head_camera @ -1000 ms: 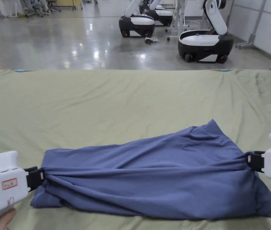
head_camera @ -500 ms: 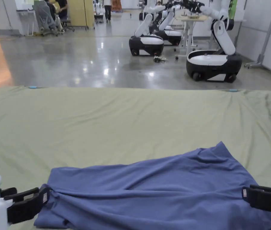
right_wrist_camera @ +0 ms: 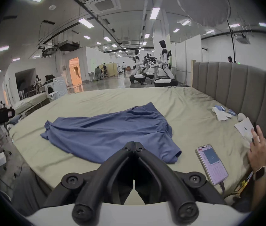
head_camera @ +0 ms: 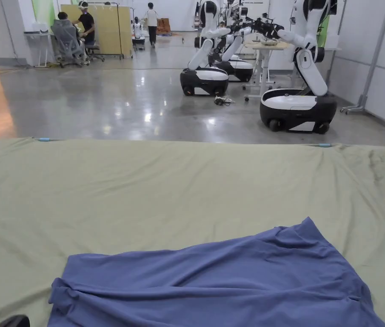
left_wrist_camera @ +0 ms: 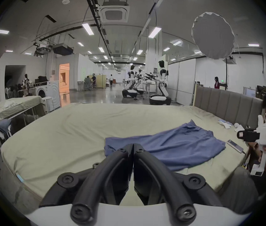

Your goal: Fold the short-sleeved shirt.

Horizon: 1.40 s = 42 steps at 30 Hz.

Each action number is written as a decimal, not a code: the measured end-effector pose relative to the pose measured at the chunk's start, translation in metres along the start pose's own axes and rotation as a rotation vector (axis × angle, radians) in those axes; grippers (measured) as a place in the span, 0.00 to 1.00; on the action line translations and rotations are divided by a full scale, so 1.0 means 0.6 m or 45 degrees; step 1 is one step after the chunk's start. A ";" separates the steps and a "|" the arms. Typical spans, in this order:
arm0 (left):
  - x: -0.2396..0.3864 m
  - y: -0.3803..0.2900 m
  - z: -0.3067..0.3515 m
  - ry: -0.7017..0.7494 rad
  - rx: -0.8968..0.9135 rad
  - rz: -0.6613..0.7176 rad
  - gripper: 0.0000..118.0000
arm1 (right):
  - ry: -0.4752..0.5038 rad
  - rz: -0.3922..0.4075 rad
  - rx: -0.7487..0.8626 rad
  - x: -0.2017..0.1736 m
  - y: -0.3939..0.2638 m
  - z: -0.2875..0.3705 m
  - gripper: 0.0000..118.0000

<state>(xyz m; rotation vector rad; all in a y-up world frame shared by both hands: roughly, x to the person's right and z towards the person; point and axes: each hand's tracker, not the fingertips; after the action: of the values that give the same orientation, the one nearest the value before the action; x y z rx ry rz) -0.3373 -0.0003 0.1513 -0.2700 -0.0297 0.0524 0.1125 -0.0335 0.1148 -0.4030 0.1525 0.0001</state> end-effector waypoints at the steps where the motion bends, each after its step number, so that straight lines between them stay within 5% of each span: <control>1: 0.007 -0.005 0.002 0.002 -0.038 -0.011 0.03 | -0.016 0.016 0.017 -0.006 -0.002 0.007 0.00; 10: 0.006 -0.026 -0.006 -0.030 -0.125 -0.040 0.02 | 0.002 0.005 0.008 -0.021 -0.006 0.025 0.00; 15: -0.047 -0.019 -0.072 -0.036 -0.239 0.087 0.03 | 0.018 -0.003 -0.037 -0.016 -0.017 0.014 0.00; 16: -0.065 -0.018 -0.098 -0.034 -0.311 0.124 0.12 | 0.026 -0.018 -0.047 -0.013 -0.020 0.012 0.00; 18: -0.090 -0.024 -0.144 -0.063 -0.402 0.199 0.53 | 0.053 -0.053 -0.073 -0.020 -0.028 0.018 0.00; 19: -0.104 -0.032 -0.173 -0.071 -0.433 0.234 0.62 | 0.069 -0.074 -0.094 -0.017 -0.033 0.015 0.00; 26: -0.129 -0.092 -0.321 0.028 -0.743 0.149 0.60 | 0.065 -0.093 -0.159 -0.021 -0.047 0.010 0.00; 29: -0.130 -0.099 -0.350 0.056 -0.796 0.109 0.52 | 0.046 -0.109 -0.167 -0.014 -0.049 0.007 0.00; 34: -0.120 -0.085 -0.352 0.035 -0.800 0.048 0.16 | 0.037 -0.189 -0.185 0.005 -0.049 -0.001 0.00; 39: -0.104 -0.097 -0.364 0.045 -0.835 -0.007 0.15 | -0.063 -0.221 -0.189 0.033 -0.034 -0.024 0.00; 42: -0.094 -0.104 -0.365 0.059 -0.839 -0.072 0.15 | -0.035 -0.395 -0.241 0.082 -0.008 -0.066 0.04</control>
<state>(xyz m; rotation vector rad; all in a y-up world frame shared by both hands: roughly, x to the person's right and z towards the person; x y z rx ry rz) -0.3826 -0.1217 -0.0446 -0.9288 -0.0073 -0.0218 0.1555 -0.0549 0.0735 -0.6121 0.0613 -0.2867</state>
